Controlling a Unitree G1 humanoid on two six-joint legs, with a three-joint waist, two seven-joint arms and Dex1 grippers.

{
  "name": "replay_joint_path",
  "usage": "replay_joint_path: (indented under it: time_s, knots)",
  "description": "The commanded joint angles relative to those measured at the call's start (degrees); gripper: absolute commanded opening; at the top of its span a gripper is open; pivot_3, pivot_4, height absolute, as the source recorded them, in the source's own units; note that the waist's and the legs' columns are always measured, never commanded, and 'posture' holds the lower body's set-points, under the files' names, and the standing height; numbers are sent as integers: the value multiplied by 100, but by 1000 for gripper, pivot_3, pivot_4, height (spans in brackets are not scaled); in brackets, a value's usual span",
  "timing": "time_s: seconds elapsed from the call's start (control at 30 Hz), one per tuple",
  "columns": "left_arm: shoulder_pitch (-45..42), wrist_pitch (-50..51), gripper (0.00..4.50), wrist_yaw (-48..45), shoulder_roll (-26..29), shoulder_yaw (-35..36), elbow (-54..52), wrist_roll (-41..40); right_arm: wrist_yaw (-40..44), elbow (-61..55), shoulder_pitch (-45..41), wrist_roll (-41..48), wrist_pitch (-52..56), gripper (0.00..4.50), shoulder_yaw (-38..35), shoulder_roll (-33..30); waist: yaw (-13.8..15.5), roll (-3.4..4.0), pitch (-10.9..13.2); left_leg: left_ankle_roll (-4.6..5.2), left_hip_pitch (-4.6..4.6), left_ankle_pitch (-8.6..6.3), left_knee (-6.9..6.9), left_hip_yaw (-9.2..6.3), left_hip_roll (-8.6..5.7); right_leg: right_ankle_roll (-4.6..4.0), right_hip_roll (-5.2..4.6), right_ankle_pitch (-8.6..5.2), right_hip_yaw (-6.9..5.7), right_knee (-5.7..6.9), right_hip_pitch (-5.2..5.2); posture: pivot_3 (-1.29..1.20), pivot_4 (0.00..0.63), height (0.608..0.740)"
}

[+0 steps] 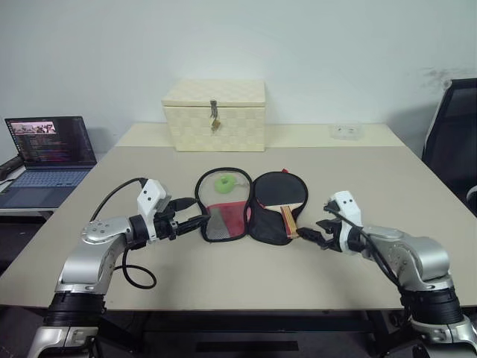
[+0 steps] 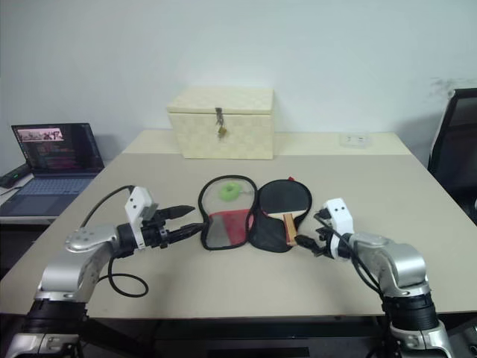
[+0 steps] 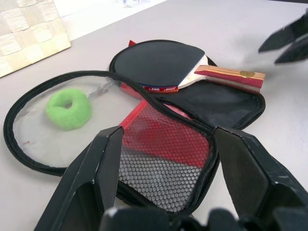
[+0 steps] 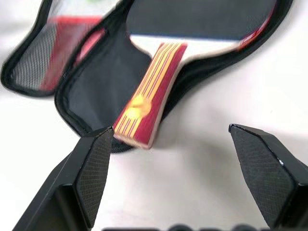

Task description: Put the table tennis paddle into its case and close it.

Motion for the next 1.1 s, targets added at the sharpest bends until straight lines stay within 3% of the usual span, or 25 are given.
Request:
replay_joint_path:
  time_s: [0.03,0.23,1.1]
  knots:
    - [-98,-50,3276,-49,65,58,-154,-49,278,-10,102,-251,-492,4189,390,-200,6,0,0,0,0,0,1,0,-2,0,0,0,0,0,0,0,150,740]
    - [-52,-45,3276,-42,105,98,-197,-51,619,55,26,-195,-632,4189,536,-192,22,-1,0,0,-1,0,4,-4,-4,2,0,1,0,0,1,0,150,740]
    - [-17,-8,3276,33,62,87,-297,-66,389,227,-401,-426,-798,4189,881,732,36,-3,-2,-1,1,0,6,-14,-3,1,0,1,-1,2,2,0,150,740]
